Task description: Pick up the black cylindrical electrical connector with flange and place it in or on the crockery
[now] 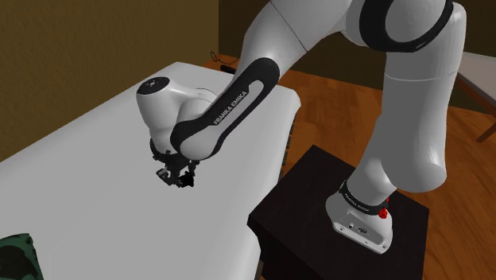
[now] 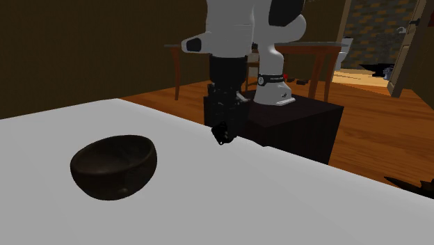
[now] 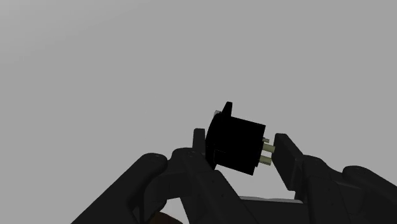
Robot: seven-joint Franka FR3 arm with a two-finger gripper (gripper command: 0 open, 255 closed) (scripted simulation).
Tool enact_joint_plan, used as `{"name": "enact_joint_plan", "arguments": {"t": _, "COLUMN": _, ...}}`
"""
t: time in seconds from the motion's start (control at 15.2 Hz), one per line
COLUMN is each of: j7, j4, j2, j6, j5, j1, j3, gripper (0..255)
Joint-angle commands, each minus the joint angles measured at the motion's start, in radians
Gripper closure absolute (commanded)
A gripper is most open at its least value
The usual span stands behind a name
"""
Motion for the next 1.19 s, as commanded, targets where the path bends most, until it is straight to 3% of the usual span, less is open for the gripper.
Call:
{"name": "enact_joint_plan", "arguments": {"t": 0.0, "j7": -0.007, "j4": 0.002, "j2": -0.018, "j6": -0.019, "j5": 0.009, "j1": -0.004, "j3": 0.005, "gripper": 255}}
{"name": "enact_joint_plan", "arguments": {"t": 0.59, "j7": -0.035, "j4": 0.018, "j2": -0.097, "j6": -0.110, "j5": 0.047, "j1": -0.016, "j3": 0.022, "gripper": 255}}
{"name": "enact_joint_plan", "arguments": {"t": 1.12, "j7": -0.171, "j4": 0.276, "j2": 0.060, "j6": -0.204, "j5": 0.025, "j1": -0.084, "j3": -0.034, "gripper": 255}}
